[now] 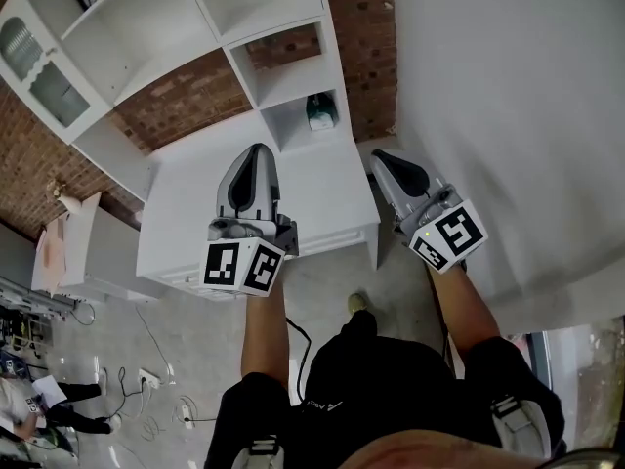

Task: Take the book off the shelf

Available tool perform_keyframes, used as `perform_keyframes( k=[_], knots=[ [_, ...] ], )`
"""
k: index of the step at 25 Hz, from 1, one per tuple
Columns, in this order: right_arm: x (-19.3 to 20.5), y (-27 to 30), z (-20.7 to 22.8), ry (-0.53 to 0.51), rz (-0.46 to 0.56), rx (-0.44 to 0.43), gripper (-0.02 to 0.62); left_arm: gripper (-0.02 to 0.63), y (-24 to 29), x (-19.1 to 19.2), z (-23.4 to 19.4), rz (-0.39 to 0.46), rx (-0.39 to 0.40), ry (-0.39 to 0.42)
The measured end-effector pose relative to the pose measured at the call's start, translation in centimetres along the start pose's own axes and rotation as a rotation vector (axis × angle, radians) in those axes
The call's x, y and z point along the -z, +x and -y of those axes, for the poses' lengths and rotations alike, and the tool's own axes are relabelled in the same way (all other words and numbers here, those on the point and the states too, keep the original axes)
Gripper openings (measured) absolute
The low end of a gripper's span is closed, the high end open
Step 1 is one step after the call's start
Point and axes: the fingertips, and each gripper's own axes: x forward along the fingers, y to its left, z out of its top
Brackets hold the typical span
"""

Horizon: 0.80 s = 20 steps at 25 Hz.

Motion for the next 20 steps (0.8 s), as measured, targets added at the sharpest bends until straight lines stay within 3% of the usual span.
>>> perform_keyframes(
  k=[13,20],
  knots=[
    [4.1,14.2,8.8,-0.078,-0.018,-0.016,0.002,-0.002,15.0,-1.9,-12.4,0.103,0.001,0.088],
    [5.6,18.6,12.1,-0.092,-0.020,-0.013,0.002,-0.002,21.5,-4.3,-16.9,0.135,0.001,0.094]
  ],
)
